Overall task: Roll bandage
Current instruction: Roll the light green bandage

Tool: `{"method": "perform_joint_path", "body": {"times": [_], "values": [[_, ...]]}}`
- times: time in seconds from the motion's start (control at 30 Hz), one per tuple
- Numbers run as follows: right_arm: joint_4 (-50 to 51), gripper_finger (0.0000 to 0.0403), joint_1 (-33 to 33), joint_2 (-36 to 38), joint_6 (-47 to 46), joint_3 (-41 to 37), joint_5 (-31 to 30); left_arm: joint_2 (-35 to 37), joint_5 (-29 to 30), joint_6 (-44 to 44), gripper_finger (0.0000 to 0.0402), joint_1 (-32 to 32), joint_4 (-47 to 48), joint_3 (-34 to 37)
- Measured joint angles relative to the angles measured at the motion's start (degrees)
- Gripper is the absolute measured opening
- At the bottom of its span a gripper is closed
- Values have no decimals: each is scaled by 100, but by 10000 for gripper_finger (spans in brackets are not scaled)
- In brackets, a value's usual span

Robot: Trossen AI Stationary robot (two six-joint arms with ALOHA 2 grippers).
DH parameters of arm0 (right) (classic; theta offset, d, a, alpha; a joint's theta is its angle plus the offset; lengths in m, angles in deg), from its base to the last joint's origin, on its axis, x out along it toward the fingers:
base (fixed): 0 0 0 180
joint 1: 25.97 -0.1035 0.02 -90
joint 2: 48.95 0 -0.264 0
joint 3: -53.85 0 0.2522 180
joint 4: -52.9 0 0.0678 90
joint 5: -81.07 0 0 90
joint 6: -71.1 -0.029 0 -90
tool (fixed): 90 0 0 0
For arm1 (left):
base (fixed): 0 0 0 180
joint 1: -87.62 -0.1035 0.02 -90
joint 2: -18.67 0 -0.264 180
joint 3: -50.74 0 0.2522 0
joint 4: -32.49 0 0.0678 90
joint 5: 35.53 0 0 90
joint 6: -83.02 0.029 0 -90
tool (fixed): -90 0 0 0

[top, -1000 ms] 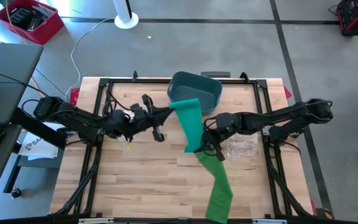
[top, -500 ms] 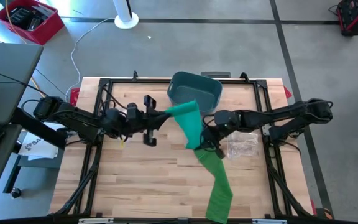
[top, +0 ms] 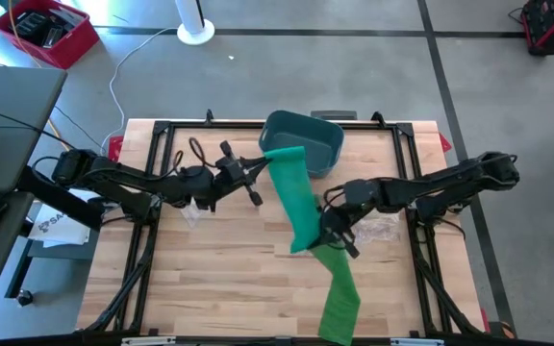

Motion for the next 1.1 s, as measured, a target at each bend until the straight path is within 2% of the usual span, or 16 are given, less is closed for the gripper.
{"method": "perform_joint_path", "body": {"times": [0.1, 0.27, 0.47, 0.7, 0.8, 0.97, 1.1], "values": [[-389, 0, 104, 287, -125, 0, -341, 0, -249, -18, 0, 0, 219, 0], [-889, 0, 320, 714, -153, 0, -899, -94, -1278, -153, 0, 0, 123, -2], [-989, 0, 646, 1033, -370, 0, -1498, -688, -1648, -163, 0, 55, -713, -2], [-975, 0, 911, 1064, -548, -2, -1501, -1396, -1454, -167, 0, 52, -1713, -4], [-1061, 0, 918, 1064, -542, -2, -1516, -1483, -1412, -220, 0, 6, -1691, -4], [-1332, 0, 918, 1071, -542, -2, -1787, -1697, -979, -428, 0, -70, -1708, -4], [-925, 0, 904, 1075, -640, -2, -1708, -1712, -607, -656, 0, -70, -2006, -4]]}}
